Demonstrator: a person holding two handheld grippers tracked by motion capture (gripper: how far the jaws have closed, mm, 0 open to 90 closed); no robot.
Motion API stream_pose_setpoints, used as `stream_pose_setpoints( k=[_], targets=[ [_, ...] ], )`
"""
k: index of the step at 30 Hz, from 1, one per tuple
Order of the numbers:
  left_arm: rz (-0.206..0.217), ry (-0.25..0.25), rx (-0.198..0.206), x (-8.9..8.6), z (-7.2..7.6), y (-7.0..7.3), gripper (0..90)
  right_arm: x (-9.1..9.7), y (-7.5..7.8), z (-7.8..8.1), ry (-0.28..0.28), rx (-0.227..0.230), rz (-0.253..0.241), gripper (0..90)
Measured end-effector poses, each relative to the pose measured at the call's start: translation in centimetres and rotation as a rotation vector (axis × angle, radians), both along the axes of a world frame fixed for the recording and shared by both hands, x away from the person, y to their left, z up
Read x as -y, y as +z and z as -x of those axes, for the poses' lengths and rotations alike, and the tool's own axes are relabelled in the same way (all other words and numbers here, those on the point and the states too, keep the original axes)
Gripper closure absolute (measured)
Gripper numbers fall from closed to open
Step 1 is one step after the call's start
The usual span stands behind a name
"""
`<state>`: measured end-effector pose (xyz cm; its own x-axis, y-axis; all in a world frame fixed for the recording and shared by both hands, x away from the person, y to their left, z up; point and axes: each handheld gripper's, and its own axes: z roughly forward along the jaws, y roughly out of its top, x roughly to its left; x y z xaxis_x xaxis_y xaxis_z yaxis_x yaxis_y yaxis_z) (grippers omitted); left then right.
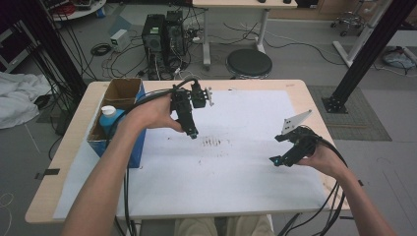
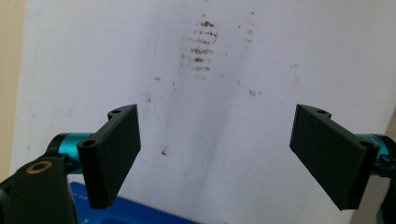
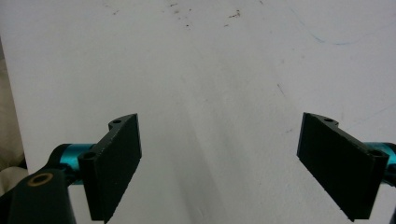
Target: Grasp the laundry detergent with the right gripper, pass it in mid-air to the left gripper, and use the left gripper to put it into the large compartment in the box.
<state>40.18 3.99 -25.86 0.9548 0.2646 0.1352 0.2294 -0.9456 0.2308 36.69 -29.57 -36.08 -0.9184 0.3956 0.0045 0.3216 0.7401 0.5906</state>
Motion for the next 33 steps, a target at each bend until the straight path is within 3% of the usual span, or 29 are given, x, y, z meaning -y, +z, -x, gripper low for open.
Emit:
stream_pose_setpoints(
  k=[4,11,16,33],
  targets=[
    [-0.015,-0.022,-0.019,0.7,0.1,-1.1,16.4,0.0,0.3,0.1,-0.011,0.011,0.022,13.0],
    [-0.041,-0.008,-0.025,1.0,0.2,-3.4,16.5,-0.1,0.7,0.1,-0.016,0.027,0.039,13.0],
    [-0.029,0.001,-0.043,0.7,0.2,-4.7,16.4,-0.1,1.0,-0.2,-0.030,0.040,0.050,13.0],
    [-0.030,-0.005,-0.037,0.8,0.4,-5.1,16.4,-0.2,1.2,-0.1,-0.031,0.042,0.059,13.0]
  ],
)
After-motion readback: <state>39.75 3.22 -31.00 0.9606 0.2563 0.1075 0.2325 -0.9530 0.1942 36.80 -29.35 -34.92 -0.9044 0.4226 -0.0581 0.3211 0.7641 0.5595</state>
